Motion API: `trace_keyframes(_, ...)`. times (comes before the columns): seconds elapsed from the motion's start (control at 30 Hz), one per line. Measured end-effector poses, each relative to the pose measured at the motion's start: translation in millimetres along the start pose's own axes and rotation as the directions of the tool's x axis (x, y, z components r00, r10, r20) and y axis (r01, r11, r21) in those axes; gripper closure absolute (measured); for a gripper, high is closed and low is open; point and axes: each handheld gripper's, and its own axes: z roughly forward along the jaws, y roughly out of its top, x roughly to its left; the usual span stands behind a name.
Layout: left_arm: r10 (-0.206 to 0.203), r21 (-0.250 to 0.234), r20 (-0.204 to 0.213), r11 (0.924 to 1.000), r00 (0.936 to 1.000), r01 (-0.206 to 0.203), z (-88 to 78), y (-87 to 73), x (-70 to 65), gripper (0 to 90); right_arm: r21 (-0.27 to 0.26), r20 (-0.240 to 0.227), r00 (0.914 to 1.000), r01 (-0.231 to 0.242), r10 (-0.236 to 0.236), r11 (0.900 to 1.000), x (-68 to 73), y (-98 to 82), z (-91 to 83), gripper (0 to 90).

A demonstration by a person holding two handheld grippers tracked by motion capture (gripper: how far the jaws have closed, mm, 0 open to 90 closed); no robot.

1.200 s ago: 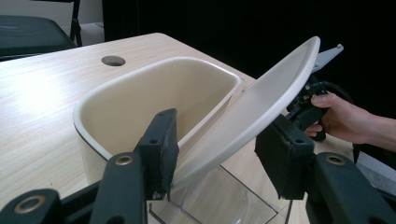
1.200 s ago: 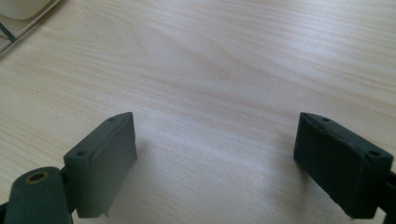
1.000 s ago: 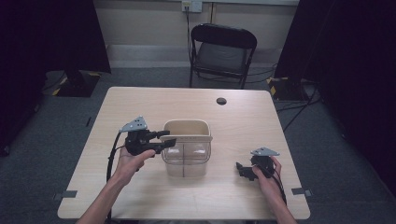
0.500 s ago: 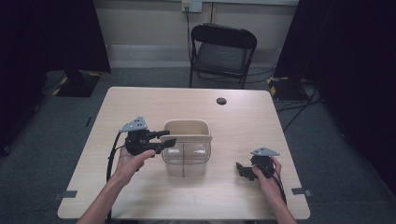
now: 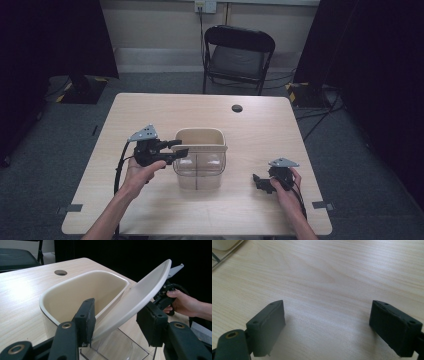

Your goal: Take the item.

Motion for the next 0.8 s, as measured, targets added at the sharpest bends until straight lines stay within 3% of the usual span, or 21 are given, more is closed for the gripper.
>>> trace_keyframes(0.8,-0.003,0.001,0.002,1.0000,1.0000,0.003,-0.1,0.2,0.5,49.4,0.000,0.000,1.0000,0.000,0.000,1.000,0.0,0.0,0.0,12.5)
